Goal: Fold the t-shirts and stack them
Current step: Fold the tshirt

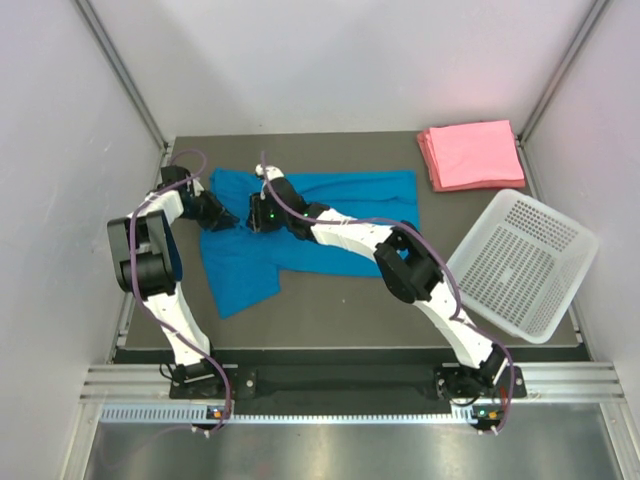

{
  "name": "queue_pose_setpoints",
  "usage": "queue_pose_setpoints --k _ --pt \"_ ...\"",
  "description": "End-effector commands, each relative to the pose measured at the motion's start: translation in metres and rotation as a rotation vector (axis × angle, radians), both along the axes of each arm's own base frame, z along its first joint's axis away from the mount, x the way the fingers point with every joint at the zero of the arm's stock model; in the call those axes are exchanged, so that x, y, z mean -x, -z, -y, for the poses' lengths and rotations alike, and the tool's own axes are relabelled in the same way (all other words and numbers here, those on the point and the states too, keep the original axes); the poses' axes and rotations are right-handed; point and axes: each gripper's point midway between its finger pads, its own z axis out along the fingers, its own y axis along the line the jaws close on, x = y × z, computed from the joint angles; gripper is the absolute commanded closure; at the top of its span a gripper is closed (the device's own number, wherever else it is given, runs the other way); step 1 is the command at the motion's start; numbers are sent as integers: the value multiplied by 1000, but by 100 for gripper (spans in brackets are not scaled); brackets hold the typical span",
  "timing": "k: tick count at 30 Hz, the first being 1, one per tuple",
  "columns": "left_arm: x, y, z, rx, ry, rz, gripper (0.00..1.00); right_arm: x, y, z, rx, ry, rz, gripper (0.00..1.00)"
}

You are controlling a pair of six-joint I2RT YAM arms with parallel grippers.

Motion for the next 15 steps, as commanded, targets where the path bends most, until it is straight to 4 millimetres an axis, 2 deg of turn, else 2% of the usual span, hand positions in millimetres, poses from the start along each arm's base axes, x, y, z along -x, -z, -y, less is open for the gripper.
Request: queue_pose_setpoints --k 1,10,11,15 --pt "-19 -18 8 62 18 77 73 4 -15 -17 72 -50 200 62" --pt "-12 -16 8 68 9 18 74 5 -5 -24 81 -37 229 60" --pt "-11 -15 7 58 10 12 74 2 -15 -27 54 -26 247 61" --pt "-4 -7 -4 -13 -8 -30 85 -3 -9 -22 81 14 233 62"
